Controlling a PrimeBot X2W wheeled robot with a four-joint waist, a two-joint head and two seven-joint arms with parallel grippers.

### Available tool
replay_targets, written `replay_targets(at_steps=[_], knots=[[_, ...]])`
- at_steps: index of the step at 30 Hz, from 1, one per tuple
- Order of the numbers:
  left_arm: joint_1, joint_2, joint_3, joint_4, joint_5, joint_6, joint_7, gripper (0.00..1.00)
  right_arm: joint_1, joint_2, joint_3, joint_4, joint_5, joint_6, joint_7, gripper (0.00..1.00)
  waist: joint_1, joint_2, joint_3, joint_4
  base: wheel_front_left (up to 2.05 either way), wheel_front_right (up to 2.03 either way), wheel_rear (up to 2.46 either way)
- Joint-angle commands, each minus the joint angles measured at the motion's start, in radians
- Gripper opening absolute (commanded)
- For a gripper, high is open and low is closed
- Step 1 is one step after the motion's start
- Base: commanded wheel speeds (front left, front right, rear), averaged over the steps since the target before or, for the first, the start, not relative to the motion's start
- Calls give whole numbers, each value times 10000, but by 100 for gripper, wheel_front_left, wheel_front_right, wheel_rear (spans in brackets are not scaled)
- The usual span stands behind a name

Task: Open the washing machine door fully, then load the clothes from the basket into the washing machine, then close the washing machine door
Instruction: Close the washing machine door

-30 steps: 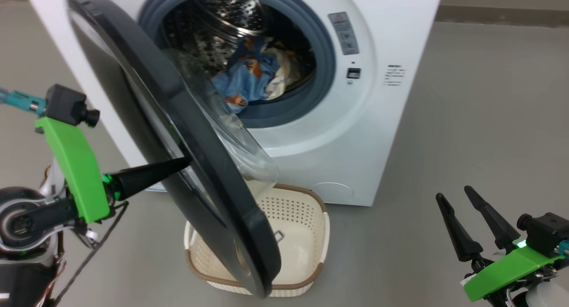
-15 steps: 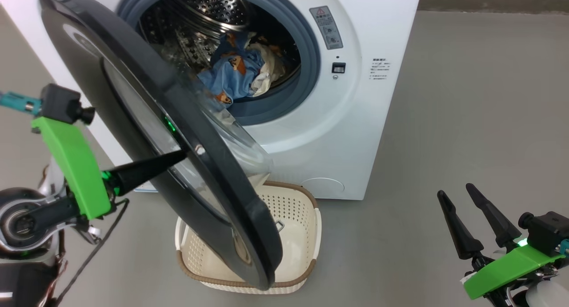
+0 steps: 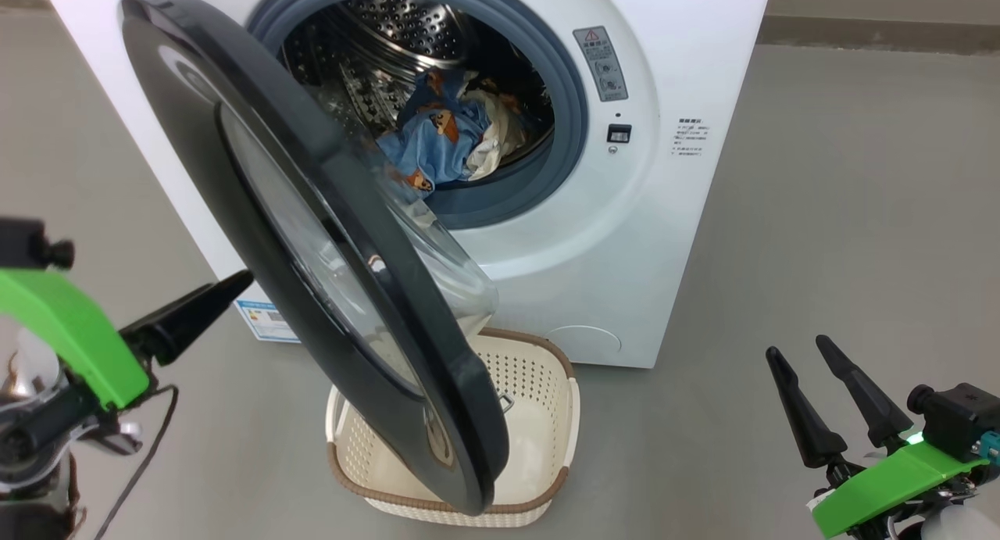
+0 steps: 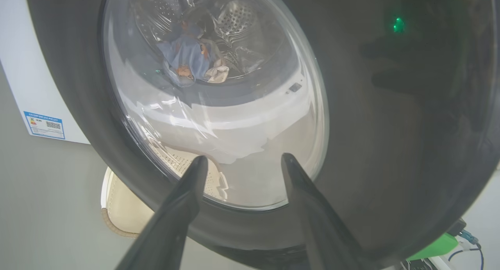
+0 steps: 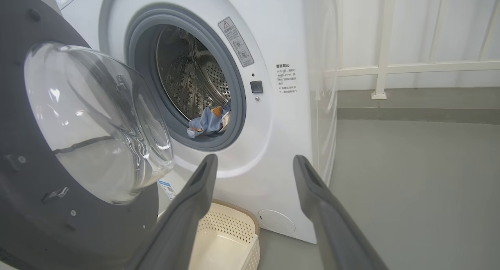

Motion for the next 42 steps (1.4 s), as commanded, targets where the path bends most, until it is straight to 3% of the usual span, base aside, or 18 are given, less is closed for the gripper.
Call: replay_targets(at_steps=[1, 17, 32, 42], knots=[[-26, 432, 559, -28, 273, -31, -407, 100, 55, -156, 81, -197, -175, 46, -80, 100, 0, 0, -79, 36, 0, 0, 0], [972, 393, 1267, 1673, 1373, -74, -3944, 100, 228, -168, 91, -185, -161, 46, -80, 100, 0, 0, -287, 142, 0, 0, 0], [2237, 482, -6, 2252, 1280, -79, -7839, 100, 301, -207, 41, -163, -134, 46, -80, 100, 0, 0, -351, 366, 0, 0, 0], [2814, 737, -1583, 2769, 2014, -80, -10855, 100, 318, -220, 17, -155, -126, 46, -80, 100, 0, 0, -367, 502, 0, 0, 0]])
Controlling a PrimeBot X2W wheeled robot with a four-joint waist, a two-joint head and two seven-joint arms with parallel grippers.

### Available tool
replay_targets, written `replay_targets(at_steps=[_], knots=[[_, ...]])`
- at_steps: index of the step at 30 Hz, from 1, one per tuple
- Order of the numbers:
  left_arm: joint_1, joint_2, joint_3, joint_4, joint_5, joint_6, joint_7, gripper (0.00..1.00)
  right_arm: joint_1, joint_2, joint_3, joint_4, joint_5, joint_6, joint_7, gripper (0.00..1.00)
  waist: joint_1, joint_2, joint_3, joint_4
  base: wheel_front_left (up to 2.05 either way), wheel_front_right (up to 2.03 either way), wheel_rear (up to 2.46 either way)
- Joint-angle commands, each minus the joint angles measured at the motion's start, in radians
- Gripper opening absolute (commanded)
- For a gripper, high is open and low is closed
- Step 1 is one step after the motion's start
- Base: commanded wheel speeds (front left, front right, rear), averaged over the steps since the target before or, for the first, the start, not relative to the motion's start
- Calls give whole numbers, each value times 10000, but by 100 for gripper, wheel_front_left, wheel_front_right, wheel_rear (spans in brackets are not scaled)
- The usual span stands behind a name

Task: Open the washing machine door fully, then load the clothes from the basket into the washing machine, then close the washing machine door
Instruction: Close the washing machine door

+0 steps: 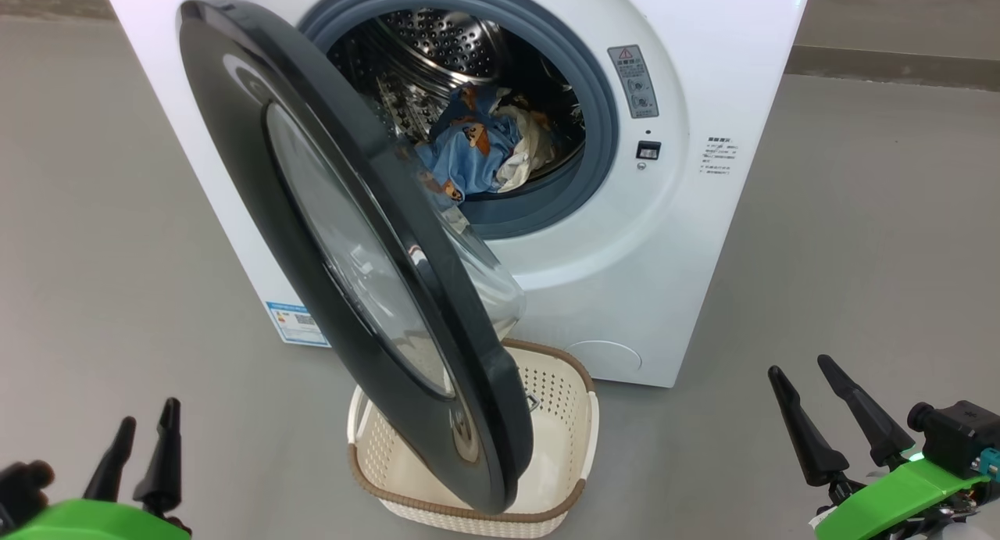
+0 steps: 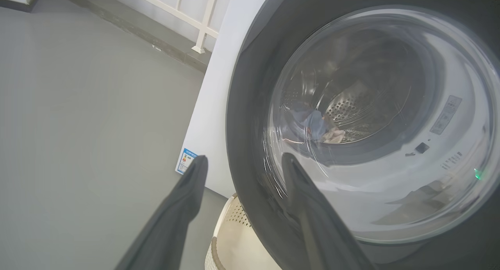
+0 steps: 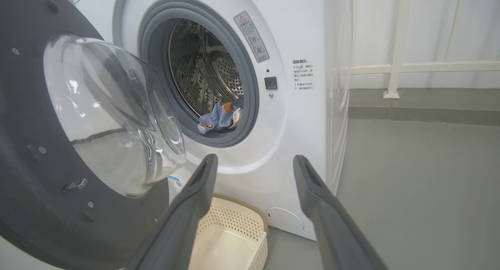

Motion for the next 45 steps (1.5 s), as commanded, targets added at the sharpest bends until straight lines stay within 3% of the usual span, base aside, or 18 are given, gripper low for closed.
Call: replay_targets(at_steps=[1, 9, 16, 27, 35, 45], knots=[[-237, 406, 171, -35, 175, -64, -444, 100, -38, -247, 52, -198, -126, 46, -80, 100, 0, -1, -2, 18, 0, 0, 0], [-286, 198, -346, 303, 1281, -65, -1274, 100, -29, -240, 28, -195, -122, 46, -80, 100, 0, -1, -21, 110, 0, 0, 0], [-34, -407, 667, -364, 3952, 5, -1288, 100, -83, -217, 9, -200, -128, 46, -80, 100, 0, -1, 3, 94, 0, 0, 0], [601, -1330, 1930, -947, 6541, 6, -1290, 100, -87, -166, -16, -188, -141, 46, -80, 100, 0, -1, 24, -38, 0, 0, 0], [799, -1845, 2555, -944, 7423, -39, -1291, 100, -114, -154, -22, -172, -146, 46, -80, 100, 0, -1, 57, -101, 0, 0, 0], [833, -2019, 2732, -915, 7804, -62, -1291, 100, -102, -142, -32, -193, -171, 46, -80, 100, 0, -1, 45, -112, 0, 0, 0]])
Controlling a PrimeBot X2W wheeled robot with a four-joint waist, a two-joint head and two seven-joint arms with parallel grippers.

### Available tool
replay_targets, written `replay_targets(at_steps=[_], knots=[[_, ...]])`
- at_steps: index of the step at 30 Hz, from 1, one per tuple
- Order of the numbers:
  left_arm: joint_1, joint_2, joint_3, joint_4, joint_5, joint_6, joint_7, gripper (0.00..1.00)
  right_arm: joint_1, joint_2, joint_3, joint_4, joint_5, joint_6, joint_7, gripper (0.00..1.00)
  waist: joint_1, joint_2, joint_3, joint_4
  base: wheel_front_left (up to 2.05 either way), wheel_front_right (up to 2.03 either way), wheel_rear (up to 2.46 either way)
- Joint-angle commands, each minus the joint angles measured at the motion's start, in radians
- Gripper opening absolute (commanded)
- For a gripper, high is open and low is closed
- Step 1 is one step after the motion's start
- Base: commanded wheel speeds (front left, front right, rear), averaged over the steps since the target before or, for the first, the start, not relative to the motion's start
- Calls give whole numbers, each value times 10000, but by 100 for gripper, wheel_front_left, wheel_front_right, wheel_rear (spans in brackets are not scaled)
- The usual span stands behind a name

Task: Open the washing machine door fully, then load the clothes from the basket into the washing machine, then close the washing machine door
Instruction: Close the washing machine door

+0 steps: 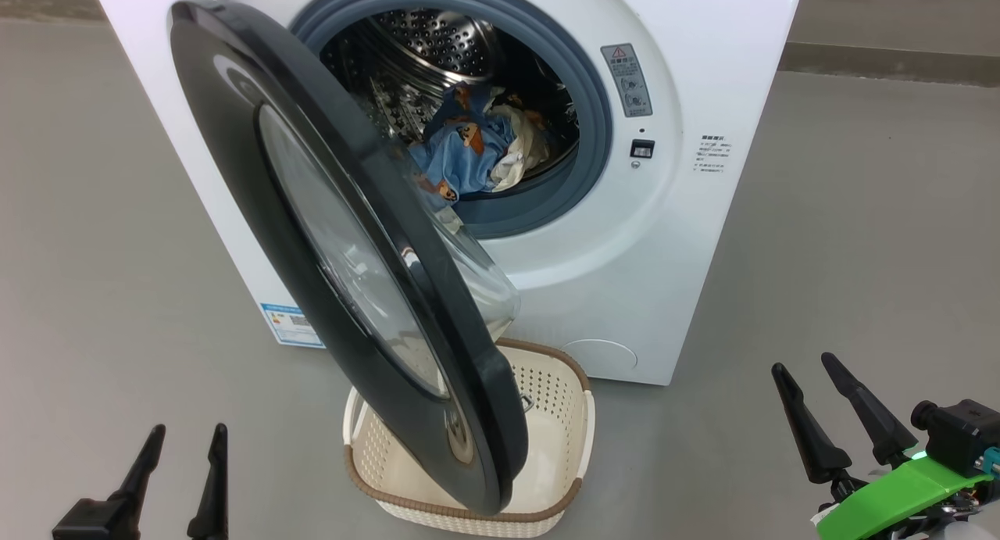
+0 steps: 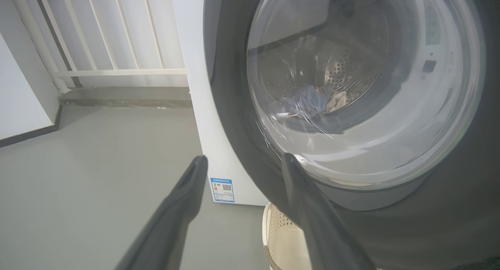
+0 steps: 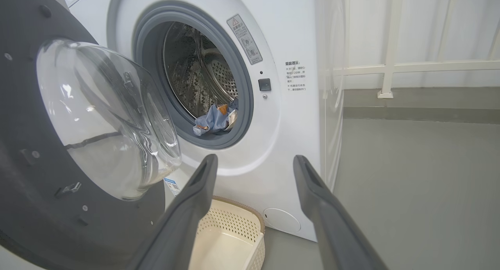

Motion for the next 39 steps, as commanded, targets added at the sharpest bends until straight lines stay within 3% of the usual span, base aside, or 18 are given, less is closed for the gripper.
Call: replay_targets(at_steps=[1, 16, 39], knots=[[-149, 209, 349, -252, 100, -47, -104, 100, -102, -196, 98, -223, -169, 44, -80, 100, 0, -1, -5, -3, 0, 0, 0], [-90, 315, 214, -451, 158, -49, -105, 100, -110, -165, 76, -213, -184, 44, -80, 100, 0, -1, -2, -147, 0, 0, 0], [-167, 417, 202, -606, 154, -49, -105, 100, 57, -70, -377, -275, -243, 44, -80, 100, 0, -1, 188, -1190, 0, 0, 0]])
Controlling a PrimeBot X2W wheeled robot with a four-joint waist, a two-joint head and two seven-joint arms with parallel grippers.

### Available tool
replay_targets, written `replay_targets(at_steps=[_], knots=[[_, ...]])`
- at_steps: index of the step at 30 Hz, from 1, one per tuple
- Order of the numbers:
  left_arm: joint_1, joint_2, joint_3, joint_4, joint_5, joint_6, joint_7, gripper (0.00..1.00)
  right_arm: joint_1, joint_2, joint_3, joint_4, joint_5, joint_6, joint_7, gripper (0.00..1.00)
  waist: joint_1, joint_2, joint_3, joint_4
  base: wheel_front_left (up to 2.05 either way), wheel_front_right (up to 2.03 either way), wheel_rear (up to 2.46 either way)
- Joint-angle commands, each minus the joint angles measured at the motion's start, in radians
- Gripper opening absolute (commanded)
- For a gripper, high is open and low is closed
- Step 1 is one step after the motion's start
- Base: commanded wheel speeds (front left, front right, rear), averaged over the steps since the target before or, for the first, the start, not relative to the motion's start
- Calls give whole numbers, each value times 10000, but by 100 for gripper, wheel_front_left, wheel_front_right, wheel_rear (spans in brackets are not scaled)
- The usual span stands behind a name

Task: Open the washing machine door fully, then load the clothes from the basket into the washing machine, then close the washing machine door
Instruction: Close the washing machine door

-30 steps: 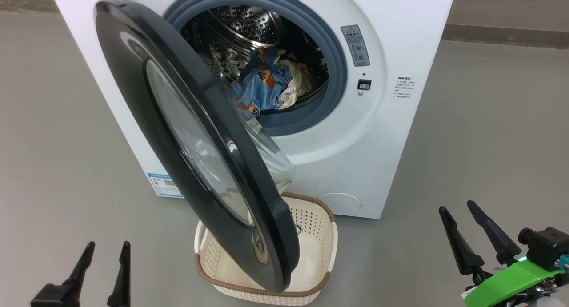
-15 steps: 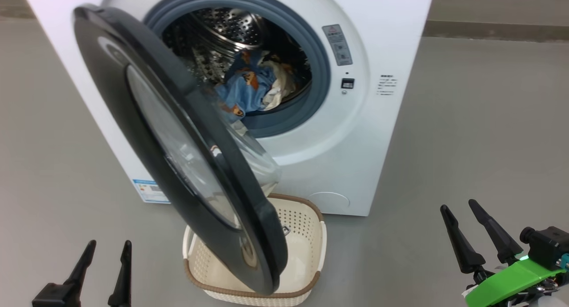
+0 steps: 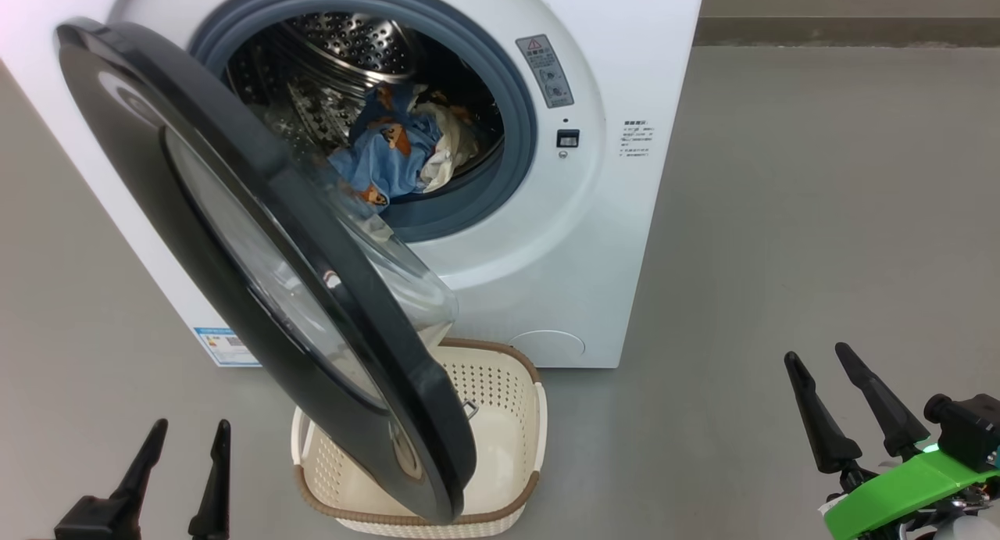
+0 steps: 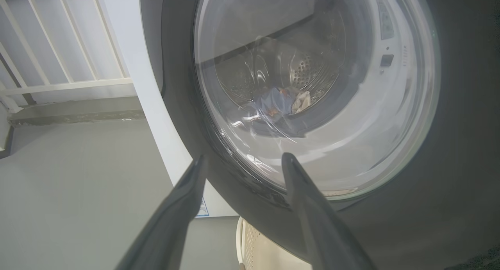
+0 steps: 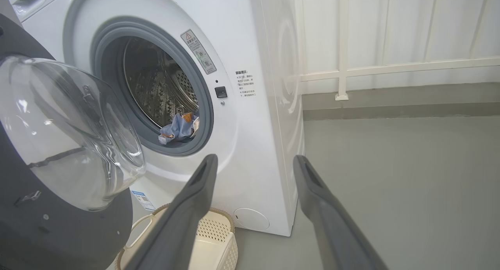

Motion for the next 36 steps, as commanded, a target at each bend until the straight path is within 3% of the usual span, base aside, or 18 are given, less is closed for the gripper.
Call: replay_targets(at_steps=[1, 2, 7, 9, 21, 36], knots=[[-223, 275, 370, -320, 68, -49, -105, 100, 36, -177, 56, -234, -32, 46, -80, 96, 0, 0, 2, -29, 0, 0, 0], [-213, 271, 371, -328, 66, -49, -105, 100, 26, -162, 41, -238, -38, 46, -80, 80, 0, 0, 4, -37, 0, 0, 0], [-204, 249, 351, -340, 47, -49, -105, 100, -9, -101, -15, -249, -65, 46, -80, 45, 0, 0, 15, -26, 0, 0, 0], [-219, 242, 325, -332, 37, -50, -105, 100, -18, -88, -44, -254, -63, 46, -80, 0, 0, 0, 17, -7, 0, 0, 0], [-175, 2, 409, -478, 105, -50, -105, 100, -719, 101, 111, -689, -157, 46, -80, 0, 0, 0, -69, 176, 0, 0, 0], [32, -272, 487, -662, 190, -50, -105, 100, -2732, 610, 1494, -2881, -311, 46, -80, 0, 0, 0, -248, 859, 0, 0, 0]])
